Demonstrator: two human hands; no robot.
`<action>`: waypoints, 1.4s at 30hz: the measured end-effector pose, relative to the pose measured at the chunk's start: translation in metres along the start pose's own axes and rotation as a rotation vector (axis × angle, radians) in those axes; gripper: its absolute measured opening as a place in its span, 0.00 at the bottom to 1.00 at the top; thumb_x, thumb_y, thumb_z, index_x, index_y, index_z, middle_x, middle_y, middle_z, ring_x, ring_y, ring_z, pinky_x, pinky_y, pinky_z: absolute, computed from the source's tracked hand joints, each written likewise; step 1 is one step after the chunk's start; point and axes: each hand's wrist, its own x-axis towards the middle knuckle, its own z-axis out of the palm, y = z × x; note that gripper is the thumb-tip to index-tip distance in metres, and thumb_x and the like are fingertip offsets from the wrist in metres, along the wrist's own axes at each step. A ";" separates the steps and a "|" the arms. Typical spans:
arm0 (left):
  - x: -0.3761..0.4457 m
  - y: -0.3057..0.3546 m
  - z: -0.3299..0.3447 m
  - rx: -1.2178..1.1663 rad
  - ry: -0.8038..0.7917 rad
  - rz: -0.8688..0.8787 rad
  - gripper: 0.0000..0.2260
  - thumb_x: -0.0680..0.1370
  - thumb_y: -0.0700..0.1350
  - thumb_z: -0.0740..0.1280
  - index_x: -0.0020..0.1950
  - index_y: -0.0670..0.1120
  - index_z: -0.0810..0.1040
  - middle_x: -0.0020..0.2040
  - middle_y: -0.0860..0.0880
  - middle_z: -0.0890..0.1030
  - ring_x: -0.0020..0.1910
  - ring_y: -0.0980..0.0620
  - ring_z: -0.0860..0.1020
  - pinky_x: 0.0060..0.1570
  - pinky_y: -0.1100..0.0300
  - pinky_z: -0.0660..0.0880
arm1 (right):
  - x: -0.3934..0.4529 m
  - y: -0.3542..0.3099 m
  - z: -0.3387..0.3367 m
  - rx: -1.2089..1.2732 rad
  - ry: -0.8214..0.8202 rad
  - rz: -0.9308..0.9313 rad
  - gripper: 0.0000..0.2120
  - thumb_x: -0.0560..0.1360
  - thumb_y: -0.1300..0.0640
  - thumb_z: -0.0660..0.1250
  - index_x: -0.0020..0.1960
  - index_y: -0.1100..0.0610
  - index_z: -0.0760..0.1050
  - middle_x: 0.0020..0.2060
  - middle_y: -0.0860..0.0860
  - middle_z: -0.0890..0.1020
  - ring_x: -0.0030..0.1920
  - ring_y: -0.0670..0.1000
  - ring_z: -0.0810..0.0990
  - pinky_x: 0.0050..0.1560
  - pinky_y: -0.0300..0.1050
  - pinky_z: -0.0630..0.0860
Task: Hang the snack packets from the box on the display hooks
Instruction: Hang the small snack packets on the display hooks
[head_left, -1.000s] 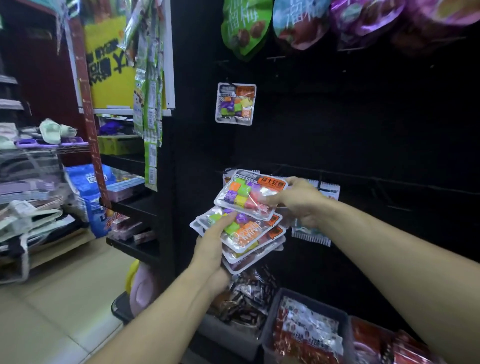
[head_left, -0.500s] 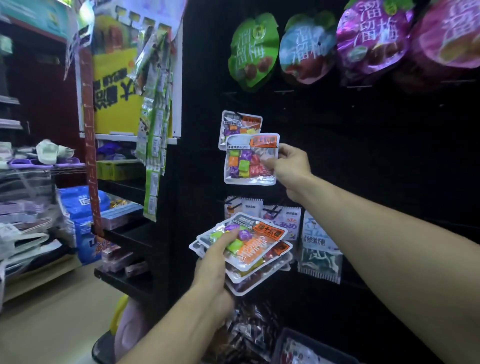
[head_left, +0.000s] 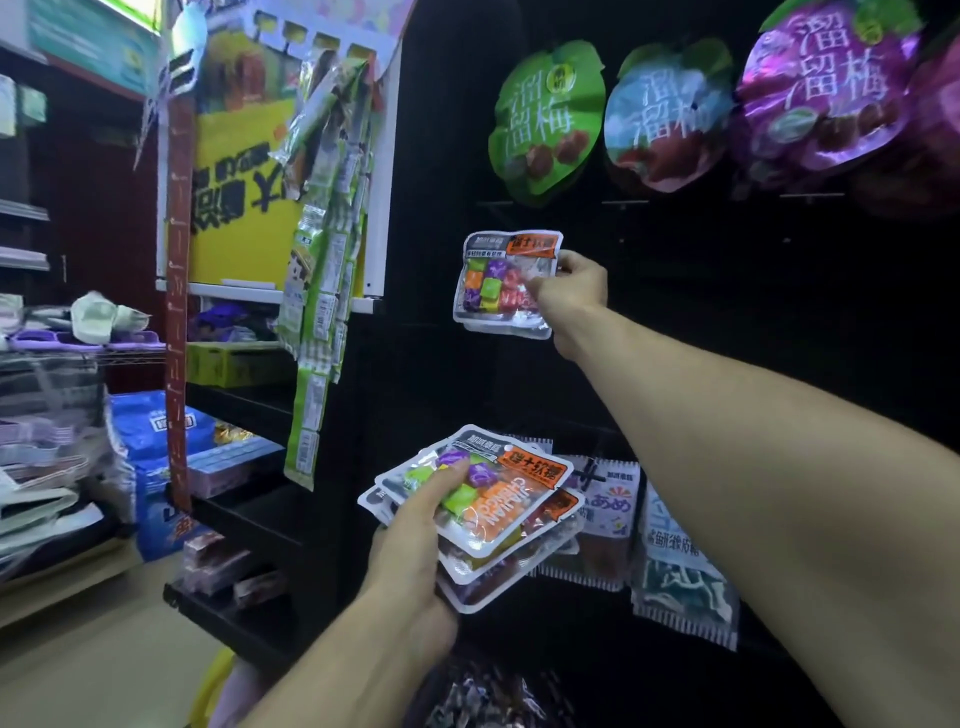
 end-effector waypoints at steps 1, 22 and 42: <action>0.001 0.000 -0.001 0.001 0.002 0.002 0.27 0.64 0.47 0.80 0.61 0.39 0.86 0.52 0.36 0.88 0.43 0.37 0.89 0.34 0.45 0.85 | 0.003 -0.003 0.003 -0.015 0.013 0.001 0.08 0.78 0.66 0.73 0.47 0.54 0.81 0.46 0.53 0.88 0.45 0.54 0.89 0.45 0.53 0.88; 0.007 -0.004 -0.007 -0.028 0.034 0.005 0.30 0.63 0.47 0.80 0.63 0.41 0.84 0.51 0.36 0.88 0.43 0.36 0.89 0.33 0.46 0.84 | 0.014 -0.005 0.020 -0.063 -0.013 0.095 0.11 0.80 0.67 0.70 0.46 0.53 0.78 0.49 0.55 0.87 0.45 0.56 0.89 0.47 0.56 0.87; 0.018 -0.015 -0.015 -0.053 0.050 -0.013 0.29 0.64 0.48 0.80 0.65 0.42 0.85 0.54 0.37 0.88 0.51 0.35 0.88 0.36 0.46 0.85 | 0.020 0.002 0.016 -0.055 0.008 0.040 0.08 0.78 0.67 0.70 0.48 0.54 0.79 0.46 0.54 0.87 0.45 0.55 0.89 0.47 0.57 0.87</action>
